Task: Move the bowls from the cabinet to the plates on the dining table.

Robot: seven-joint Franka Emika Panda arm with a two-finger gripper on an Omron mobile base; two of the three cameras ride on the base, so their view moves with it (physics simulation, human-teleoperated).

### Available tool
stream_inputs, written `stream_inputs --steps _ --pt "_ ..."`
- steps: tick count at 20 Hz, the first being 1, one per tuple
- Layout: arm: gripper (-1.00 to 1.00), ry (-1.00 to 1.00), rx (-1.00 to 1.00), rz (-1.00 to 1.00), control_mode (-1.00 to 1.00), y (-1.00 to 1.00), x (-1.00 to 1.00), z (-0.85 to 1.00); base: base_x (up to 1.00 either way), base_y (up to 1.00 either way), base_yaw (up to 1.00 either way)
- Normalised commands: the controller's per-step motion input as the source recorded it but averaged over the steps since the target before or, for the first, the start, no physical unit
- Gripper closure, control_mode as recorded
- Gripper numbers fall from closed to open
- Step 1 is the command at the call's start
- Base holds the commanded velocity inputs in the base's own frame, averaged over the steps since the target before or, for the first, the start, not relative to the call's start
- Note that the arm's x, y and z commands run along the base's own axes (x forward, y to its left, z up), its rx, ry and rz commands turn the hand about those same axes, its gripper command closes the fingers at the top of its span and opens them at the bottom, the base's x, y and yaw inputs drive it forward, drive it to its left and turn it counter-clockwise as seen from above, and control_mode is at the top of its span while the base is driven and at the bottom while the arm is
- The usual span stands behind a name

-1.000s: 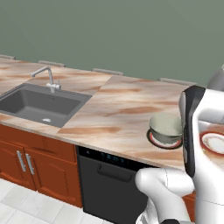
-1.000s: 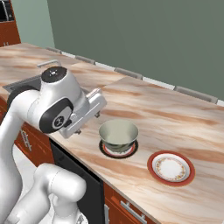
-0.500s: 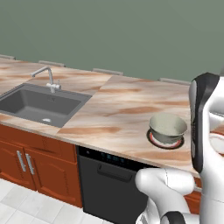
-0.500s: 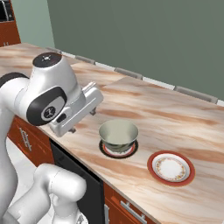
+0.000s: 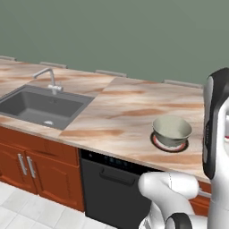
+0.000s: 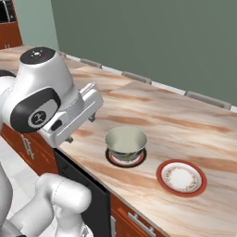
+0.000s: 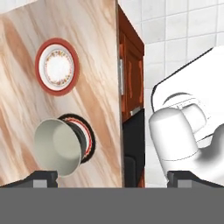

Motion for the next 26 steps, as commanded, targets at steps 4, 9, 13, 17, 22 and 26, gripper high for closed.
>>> stream_inputs --steps 4,9,13,17,22,26 --pt "-1.00 0.00 0.00 0.00 1.00 0.00 0.00 0.00 -0.32 0.13 0.04" --pt "-1.00 0.00 0.00 0.00 1.00 0.00 0.00 0.00 -0.47 0.22 -0.01" --pt "-1.00 0.00 0.00 0.00 1.00 0.00 0.00 0.00 -0.60 -0.14 -0.02" --pt "-1.00 0.00 0.00 0.00 1.00 0.00 0.00 0.00 -0.41 -0.38 0.08" --pt "-1.00 0.00 0.00 0.00 1.00 0.00 0.00 0.00 -0.30 -0.29 0.14" --pt "-1.00 0.00 0.00 0.00 1.00 0.00 0.00 0.00 -0.27 -0.23 0.16"
